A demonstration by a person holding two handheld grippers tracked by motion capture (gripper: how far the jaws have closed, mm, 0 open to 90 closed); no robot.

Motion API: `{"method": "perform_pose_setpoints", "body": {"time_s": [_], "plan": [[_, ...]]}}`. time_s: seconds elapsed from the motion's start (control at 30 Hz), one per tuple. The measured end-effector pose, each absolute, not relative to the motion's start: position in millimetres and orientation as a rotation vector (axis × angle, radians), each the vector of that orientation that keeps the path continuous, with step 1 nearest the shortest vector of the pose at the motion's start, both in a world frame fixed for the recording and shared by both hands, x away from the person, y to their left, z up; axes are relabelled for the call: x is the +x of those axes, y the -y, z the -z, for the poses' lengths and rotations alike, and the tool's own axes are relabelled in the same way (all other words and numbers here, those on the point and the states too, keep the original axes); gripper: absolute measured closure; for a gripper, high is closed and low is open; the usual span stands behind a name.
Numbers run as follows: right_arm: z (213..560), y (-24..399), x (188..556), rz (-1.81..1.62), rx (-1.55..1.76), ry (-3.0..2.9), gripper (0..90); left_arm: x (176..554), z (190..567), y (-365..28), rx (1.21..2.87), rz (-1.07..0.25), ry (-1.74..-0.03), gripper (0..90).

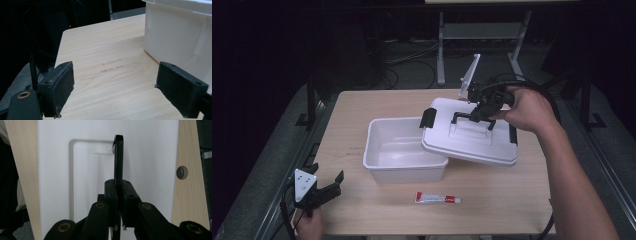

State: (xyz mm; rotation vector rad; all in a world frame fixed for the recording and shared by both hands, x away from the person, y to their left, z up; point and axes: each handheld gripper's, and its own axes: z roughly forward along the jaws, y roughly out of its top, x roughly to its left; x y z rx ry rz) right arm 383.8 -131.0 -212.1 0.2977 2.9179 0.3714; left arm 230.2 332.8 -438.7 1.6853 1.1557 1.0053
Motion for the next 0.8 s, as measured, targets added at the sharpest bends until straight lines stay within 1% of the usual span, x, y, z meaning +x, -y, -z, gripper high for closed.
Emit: {"method": "perform_pose_setpoints", "body": {"time_s": [0.8], "plan": [[239,194,375,-0.369,0.457,-2.915,84.3,230,439,-333,1.672,-1.008,-1.158,13.8]]}}
